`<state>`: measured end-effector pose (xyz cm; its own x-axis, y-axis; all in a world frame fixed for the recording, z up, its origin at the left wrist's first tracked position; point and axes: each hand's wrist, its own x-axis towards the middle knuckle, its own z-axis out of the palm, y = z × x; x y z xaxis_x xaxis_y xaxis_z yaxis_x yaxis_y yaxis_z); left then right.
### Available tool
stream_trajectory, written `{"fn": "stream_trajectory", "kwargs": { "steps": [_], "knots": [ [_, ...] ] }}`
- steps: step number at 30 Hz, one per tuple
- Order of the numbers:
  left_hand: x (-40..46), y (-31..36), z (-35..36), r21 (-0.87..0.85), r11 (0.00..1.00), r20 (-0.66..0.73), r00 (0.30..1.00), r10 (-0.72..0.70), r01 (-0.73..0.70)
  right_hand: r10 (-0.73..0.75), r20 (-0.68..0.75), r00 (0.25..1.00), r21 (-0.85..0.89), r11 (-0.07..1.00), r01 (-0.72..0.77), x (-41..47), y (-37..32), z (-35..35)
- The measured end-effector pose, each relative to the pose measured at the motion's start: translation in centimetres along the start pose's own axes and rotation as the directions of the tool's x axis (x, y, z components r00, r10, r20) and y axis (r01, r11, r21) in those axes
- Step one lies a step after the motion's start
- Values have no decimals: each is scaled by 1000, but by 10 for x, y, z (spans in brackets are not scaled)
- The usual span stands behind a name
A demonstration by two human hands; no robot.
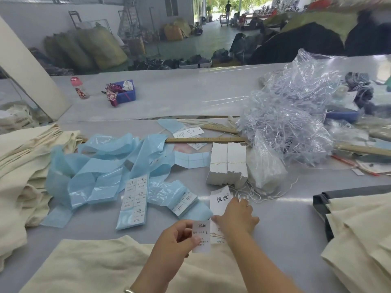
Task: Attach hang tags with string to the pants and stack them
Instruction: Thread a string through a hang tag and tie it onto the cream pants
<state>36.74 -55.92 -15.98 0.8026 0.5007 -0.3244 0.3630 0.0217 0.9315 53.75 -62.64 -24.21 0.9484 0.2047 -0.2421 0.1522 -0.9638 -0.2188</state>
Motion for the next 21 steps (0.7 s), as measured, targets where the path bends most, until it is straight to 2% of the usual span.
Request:
{"fn": "stream_trajectory", "kwargs": {
  "steps": [4,6,8,10,12,13,14,15,18,21],
  "knots": [
    [5,-8,1,-25,999,-4,999,-49,49,-106,-130,986,6,994,107,-12,1,4],
    [3,-11,-1,-31,998,-7,999,-52,51,-194,-270,943,67,973,219,-20,1,1],
    [-1,-14,-4,-14,999,-15,999,-41,41,-227,-513,828,189,911,367,-26,5,-5],
    [-5,-17,-10,-2,1000,-44,999,-27,27,-210,-733,647,236,814,531,-31,12,-18],
    [-9,-18,-17,9,1000,-88,996,13,-12,-239,-839,489,176,731,659,-39,17,-40],
    [-12,-18,-20,13,999,-111,993,36,-35,-224,-864,450,176,704,688,-45,18,-51],
    [-15,-17,-24,11,998,-128,990,57,-56,-186,-872,453,221,675,703,-52,19,-58],
    [-18,-17,-28,3,997,-136,988,71,-71,-143,-859,491,300,637,711,-61,20,-65],
    [-32,-14,-44,-81,994,-114,992,62,-71,-92,-715,693,569,499,654,-98,21,-73],
    [-50,-12,-64,-306,952,-73,997,-4,-18,-91,-430,898,847,303,436,-137,23,-71]
  ]
}}
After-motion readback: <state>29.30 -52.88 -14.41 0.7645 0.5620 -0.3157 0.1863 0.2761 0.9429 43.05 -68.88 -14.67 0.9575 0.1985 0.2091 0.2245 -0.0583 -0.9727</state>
